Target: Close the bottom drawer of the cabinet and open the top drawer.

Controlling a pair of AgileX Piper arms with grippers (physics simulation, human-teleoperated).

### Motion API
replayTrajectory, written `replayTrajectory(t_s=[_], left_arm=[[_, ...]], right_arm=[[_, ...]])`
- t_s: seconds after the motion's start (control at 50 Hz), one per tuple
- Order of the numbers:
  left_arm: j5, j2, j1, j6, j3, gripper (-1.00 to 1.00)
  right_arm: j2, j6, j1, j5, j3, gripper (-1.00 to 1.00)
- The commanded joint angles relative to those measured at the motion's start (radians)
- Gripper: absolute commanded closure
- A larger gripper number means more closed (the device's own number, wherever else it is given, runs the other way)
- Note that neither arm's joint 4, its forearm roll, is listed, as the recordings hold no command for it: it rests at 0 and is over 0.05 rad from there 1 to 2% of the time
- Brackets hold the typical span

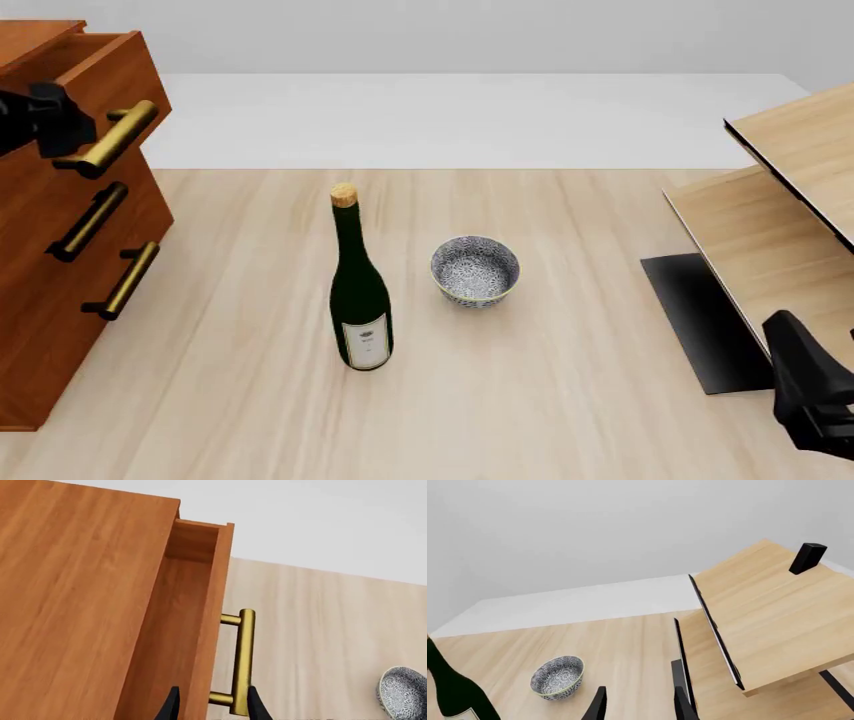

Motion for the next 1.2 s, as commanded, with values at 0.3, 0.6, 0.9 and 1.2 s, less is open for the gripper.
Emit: replayTrajectory(t_s=[0.3, 0.6, 0.9, 1.2], left_arm=[[0.0, 0.003, -0.068, -0.05, 0.003, -1.0], [-0.012, 0.01, -0.123, -0.08, 0.014, -1.0], [-0.026, 0.018, -0.193, -0.111, 0.026, -1.0], [-0.041, 0.028, -0.266, -0.134, 0.029, -1.0]], right_arm=[[0.002, 0.001, -0.001, -0.001, -0.001, -1.0], [0.002, 0.001, -0.001, 0.0, -0.001, -1.0], [0.001, 0.002, -0.002, 0.0, -0.001, -1.0], [0.005, 0.002, -0.005, -0.005, 0.0, -1.0]])
